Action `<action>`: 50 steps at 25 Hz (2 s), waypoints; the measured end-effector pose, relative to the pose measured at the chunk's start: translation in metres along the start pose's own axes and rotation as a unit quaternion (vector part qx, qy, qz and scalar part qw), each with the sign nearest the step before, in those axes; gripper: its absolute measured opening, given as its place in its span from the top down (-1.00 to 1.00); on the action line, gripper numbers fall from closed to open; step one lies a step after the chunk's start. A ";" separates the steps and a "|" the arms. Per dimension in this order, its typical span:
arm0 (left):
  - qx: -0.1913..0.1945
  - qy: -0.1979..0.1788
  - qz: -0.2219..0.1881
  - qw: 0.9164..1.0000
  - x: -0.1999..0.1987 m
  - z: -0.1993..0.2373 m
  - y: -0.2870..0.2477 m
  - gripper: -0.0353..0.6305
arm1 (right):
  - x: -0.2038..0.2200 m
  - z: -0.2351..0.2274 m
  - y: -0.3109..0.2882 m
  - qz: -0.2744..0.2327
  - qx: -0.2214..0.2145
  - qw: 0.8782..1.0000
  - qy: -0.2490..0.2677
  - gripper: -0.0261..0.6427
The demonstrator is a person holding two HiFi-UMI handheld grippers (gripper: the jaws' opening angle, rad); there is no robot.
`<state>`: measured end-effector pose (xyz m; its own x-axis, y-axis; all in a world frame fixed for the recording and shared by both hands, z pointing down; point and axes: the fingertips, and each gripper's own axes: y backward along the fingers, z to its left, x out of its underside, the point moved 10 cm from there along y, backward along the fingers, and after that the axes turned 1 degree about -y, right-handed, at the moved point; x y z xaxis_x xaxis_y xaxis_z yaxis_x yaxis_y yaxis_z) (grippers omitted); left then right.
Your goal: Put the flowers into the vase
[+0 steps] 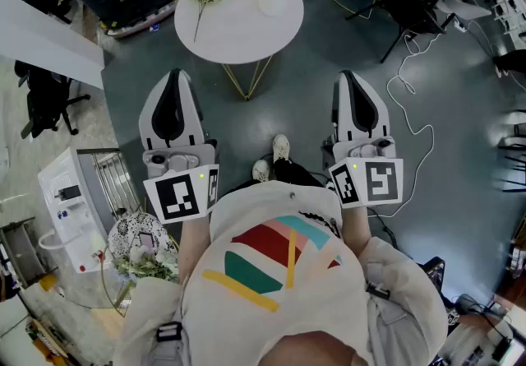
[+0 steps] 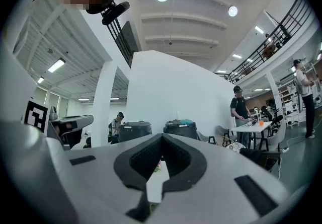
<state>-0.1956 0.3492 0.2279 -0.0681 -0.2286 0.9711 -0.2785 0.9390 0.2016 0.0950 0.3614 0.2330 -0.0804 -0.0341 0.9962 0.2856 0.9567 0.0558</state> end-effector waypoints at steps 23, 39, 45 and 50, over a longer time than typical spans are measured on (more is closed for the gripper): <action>-0.048 0.001 0.040 0.998 0.028 -0.011 -0.064 0.88 | 0.023 -0.065 -0.060 0.032 -0.040 0.998 -0.020 0.89; -0.042 -0.050 0.058 0.996 0.025 -0.043 -0.108 0.88 | 0.050 -0.122 -0.095 0.029 -0.073 0.995 -0.069 0.89; -0.018 -0.027 0.042 0.999 0.049 -0.041 -0.129 0.88 | 0.051 -0.122 -0.108 0.002 -0.066 0.997 -0.049 0.89; -0.017 0.005 0.046 0.999 0.068 -0.024 -0.157 0.88 | 0.062 -0.117 -0.124 0.026 -0.053 0.997 -0.057 0.89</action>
<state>-0.1336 0.1924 0.2658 -0.0818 -0.1392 0.9869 -0.2380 0.9643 0.1163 0.1663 0.2064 0.2958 -0.1686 0.0532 0.9842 0.3911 0.9202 0.0173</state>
